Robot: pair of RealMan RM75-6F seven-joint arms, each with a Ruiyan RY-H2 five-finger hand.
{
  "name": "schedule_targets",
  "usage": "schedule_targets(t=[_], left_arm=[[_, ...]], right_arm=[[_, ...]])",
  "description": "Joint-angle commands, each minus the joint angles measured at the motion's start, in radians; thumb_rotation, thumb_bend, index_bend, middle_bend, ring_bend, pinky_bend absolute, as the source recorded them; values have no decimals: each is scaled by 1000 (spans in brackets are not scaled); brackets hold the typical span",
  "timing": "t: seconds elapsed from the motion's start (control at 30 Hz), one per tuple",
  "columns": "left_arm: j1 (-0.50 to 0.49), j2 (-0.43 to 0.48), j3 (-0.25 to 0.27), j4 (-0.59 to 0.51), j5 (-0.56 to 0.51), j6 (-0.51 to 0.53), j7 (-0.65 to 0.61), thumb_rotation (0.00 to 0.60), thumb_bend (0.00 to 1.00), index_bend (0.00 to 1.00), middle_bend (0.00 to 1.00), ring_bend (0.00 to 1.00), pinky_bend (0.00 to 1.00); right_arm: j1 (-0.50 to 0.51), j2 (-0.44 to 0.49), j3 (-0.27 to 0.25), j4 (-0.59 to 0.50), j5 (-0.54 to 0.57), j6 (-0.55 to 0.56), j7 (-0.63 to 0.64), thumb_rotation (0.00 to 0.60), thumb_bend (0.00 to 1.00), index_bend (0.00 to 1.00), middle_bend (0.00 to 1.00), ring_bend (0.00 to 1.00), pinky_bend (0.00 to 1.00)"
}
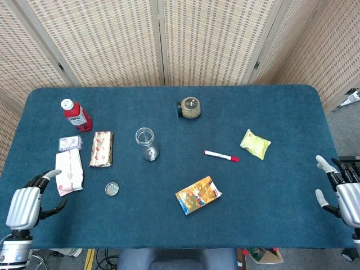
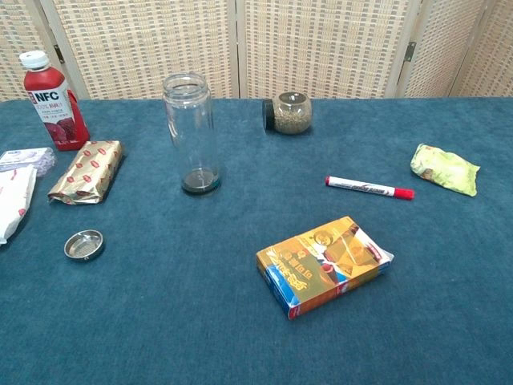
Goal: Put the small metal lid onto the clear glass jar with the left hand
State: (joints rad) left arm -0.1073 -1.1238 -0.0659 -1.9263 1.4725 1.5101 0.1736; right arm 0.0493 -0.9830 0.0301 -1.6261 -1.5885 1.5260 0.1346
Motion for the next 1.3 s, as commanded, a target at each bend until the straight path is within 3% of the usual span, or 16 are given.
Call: schedule_targets(t=[0.03, 0.33, 0.6, 0.83, 0.97, 1.13, 1.3], left_arm=[[1, -2, 2, 2, -1, -3, -2, 600, 259, 235, 250, 273, 368], [-23, 15, 12, 24, 34, -45, -30, 600, 258, 235, 250, 275, 368], [-111, 20, 6, 104, 110, -143, -100, 600, 259, 260, 270, 329, 372], [-222, 0, 4, 188, 150, -282, -167, 600, 259, 284, 466, 492, 574], [-285, -30, 6, 245, 166, -358, -182, 600, 259, 321, 697, 657, 734], [-339, -77, 3, 323, 152, -423, -176, 600, 259, 372, 876, 824, 950], [-378, -121, 7, 376, 120, -485, -146, 600, 258, 439, 962, 913, 1000]], right_arm=[[-1, -3, -2, 0, 0, -2, 0, 600, 421, 49, 238, 70, 129], [-4, 12, 6, -12, 0, 17, -12, 600, 421, 49, 238, 70, 129], [-10, 33, 14, -39, 0, 35, -33, 600, 421, 49, 238, 70, 129], [-10, 37, 14, -51, -1, 33, -44, 600, 421, 49, 238, 70, 129], [-10, 37, 12, -54, 0, 29, -47, 600, 421, 49, 238, 70, 129], [-12, 37, 11, -56, 1, 29, -49, 600, 421, 49, 238, 70, 129], [-16, 37, 9, -54, 6, 28, -49, 600, 421, 49, 238, 70, 129]])
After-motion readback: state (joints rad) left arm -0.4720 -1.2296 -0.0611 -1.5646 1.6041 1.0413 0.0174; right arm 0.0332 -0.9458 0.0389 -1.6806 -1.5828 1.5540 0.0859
